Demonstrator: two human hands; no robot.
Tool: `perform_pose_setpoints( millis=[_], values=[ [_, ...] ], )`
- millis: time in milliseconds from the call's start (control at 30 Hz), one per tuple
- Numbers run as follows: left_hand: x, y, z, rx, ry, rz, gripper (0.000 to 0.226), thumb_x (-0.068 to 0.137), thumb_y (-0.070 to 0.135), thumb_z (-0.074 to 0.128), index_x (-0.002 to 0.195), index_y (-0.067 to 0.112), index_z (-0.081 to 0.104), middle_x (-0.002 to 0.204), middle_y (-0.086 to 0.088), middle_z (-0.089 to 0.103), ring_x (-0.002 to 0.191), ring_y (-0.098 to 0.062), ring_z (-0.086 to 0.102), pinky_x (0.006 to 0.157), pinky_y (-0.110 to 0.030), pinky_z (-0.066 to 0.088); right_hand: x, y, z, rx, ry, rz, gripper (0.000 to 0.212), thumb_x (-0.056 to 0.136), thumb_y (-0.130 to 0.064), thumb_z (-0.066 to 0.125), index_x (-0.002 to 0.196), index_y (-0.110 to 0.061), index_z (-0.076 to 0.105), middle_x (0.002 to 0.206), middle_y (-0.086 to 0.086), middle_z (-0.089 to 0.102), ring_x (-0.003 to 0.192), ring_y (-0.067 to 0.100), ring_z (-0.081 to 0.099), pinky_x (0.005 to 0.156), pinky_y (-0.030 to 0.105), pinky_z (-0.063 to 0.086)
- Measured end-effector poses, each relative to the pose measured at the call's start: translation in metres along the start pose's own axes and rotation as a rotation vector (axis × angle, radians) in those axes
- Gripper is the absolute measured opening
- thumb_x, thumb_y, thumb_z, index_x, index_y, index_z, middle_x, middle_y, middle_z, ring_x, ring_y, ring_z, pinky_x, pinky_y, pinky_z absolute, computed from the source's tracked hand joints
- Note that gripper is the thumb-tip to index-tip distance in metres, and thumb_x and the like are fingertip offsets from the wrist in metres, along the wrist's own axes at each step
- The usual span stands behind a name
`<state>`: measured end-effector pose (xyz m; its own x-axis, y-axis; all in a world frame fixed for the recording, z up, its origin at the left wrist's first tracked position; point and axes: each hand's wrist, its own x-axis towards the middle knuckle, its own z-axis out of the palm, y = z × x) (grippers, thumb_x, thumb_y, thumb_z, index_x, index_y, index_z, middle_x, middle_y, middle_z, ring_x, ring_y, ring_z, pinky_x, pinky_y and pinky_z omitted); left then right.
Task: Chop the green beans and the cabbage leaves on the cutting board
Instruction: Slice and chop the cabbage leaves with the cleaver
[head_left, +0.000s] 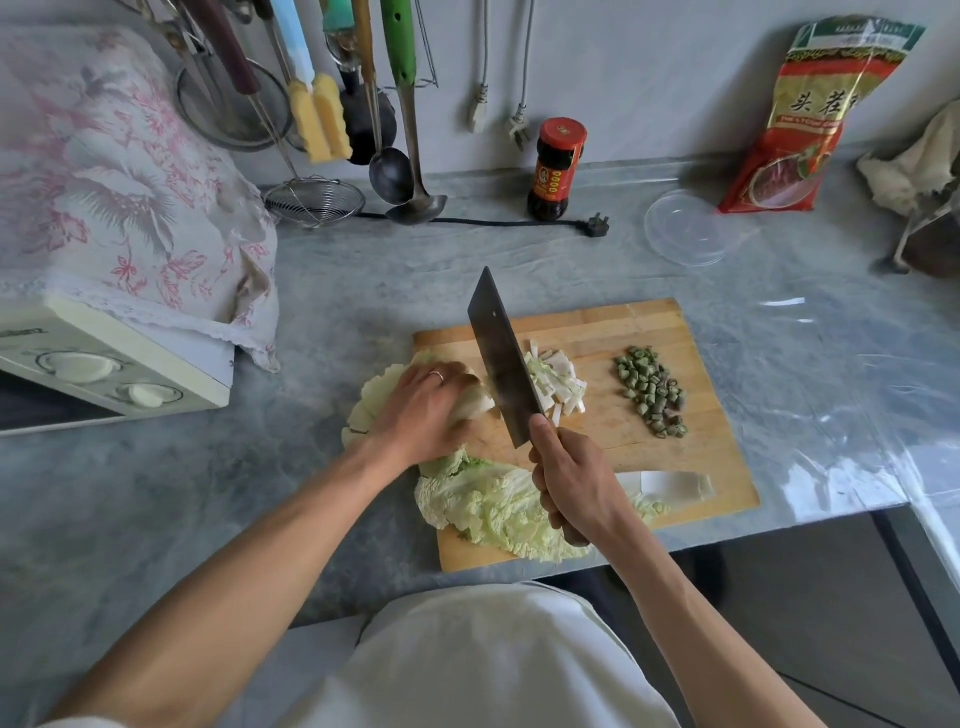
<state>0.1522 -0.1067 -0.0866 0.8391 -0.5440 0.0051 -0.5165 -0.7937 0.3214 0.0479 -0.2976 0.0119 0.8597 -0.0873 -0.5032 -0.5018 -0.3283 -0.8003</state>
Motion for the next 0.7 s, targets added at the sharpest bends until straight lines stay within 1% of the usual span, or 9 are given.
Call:
perform_pose_setpoints(
  millis=[100, 167, 233, 300, 367, 433, 533, 700],
  values=[
    [-0.005, -0.006, 0.0, -0.043, 0.033, 0.011, 0.054, 0.074, 0.028, 0.08, 0.125, 0.017, 0.066, 0.134, -0.009, 0.062, 0.125, -0.03, 0.056, 0.11, -0.046, 0.037, -0.001, -0.001, 0.001, 0.001, 0.002, 0.008, 0.052, 0.103, -0.052, 0.039, 0.081, -0.007, 0.052, 0.059, 0.004, 0.049, 0.042, 0.017, 0.048, 0.039, 0.028, 0.039],
    [-0.009, -0.007, 0.0, -0.038, 0.064, 0.026, 0.055, 0.075, 0.03, 0.08, 0.127, 0.017, 0.065, 0.139, -0.01, 0.058, 0.131, -0.032, 0.05, 0.113, -0.051, 0.035, -0.001, -0.002, 0.002, -0.007, -0.003, 0.003, 0.052, 0.103, -0.052, 0.039, 0.082, -0.006, 0.052, 0.06, 0.005, 0.05, 0.042, 0.017, 0.048, 0.038, 0.028, 0.039],
    [-0.014, -0.005, 0.002, -0.033, 0.131, 0.044, 0.053, 0.076, 0.033, 0.079, 0.125, 0.018, 0.066, 0.139, -0.009, 0.057, 0.133, -0.032, 0.047, 0.114, -0.052, 0.034, -0.002, -0.003, 0.003, -0.025, -0.003, -0.01, 0.053, 0.103, -0.051, 0.039, 0.082, -0.004, 0.053, 0.06, 0.006, 0.05, 0.042, 0.017, 0.048, 0.038, 0.027, 0.04],
    [-0.018, -0.003, 0.007, -0.03, 0.215, 0.087, 0.04, 0.079, 0.032, 0.075, 0.117, 0.019, 0.071, 0.13, -0.005, 0.063, 0.126, -0.029, 0.052, 0.11, -0.049, 0.039, -0.003, -0.003, 0.005, -0.042, 0.0, -0.018, 0.055, 0.103, -0.051, 0.038, 0.082, -0.002, 0.053, 0.061, 0.007, 0.05, 0.043, 0.017, 0.049, 0.039, 0.028, 0.041],
    [-0.022, -0.001, 0.014, -0.023, 0.258, 0.112, 0.03, 0.083, 0.028, 0.071, 0.111, 0.018, 0.074, 0.119, -0.002, 0.069, 0.115, -0.026, 0.059, 0.104, -0.044, 0.044, -0.003, -0.003, 0.006, -0.071, -0.002, -0.028, 0.061, 0.102, -0.052, 0.038, 0.081, 0.003, 0.053, 0.062, 0.009, 0.05, 0.046, 0.019, 0.049, 0.041, 0.029, 0.042],
    [-0.025, 0.0, 0.018, -0.031, 0.256, 0.081, 0.028, 0.085, 0.028, 0.066, 0.11, 0.018, 0.075, 0.115, -0.001, 0.072, 0.108, -0.025, 0.064, 0.1, -0.04, 0.047, -0.003, -0.002, 0.007, -0.113, -0.007, -0.038, 0.067, 0.102, -0.052, 0.037, 0.086, 0.011, 0.052, 0.064, 0.01, 0.051, 0.047, 0.021, 0.05, 0.04, 0.028, 0.042],
    [-0.025, 0.003, 0.016, -0.036, 0.232, 0.041, 0.031, 0.087, 0.03, 0.058, 0.109, 0.018, 0.076, 0.115, 0.0, 0.073, 0.107, -0.023, 0.066, 0.098, -0.038, 0.049, -0.005, -0.001, 0.006, -0.17, -0.021, -0.067, 0.067, 0.102, -0.052, 0.036, 0.089, 0.012, 0.052, 0.066, 0.014, 0.051, 0.047, 0.023, 0.049, 0.036, 0.026, 0.04],
    [-0.024, 0.005, 0.014, -0.041, 0.211, 0.012, 0.026, 0.086, 0.024, 0.067, 0.11, 0.018, 0.076, 0.116, 0.0, 0.073, 0.11, -0.023, 0.067, 0.1, -0.038, 0.048, -0.004, -0.005, 0.007, -0.232, -0.029, -0.116, 0.063, 0.104, -0.049, 0.035, 0.087, 0.009, 0.053, 0.065, 0.012, 0.051, 0.044, 0.021, 0.051, 0.035, 0.027, 0.041]
  ],
)
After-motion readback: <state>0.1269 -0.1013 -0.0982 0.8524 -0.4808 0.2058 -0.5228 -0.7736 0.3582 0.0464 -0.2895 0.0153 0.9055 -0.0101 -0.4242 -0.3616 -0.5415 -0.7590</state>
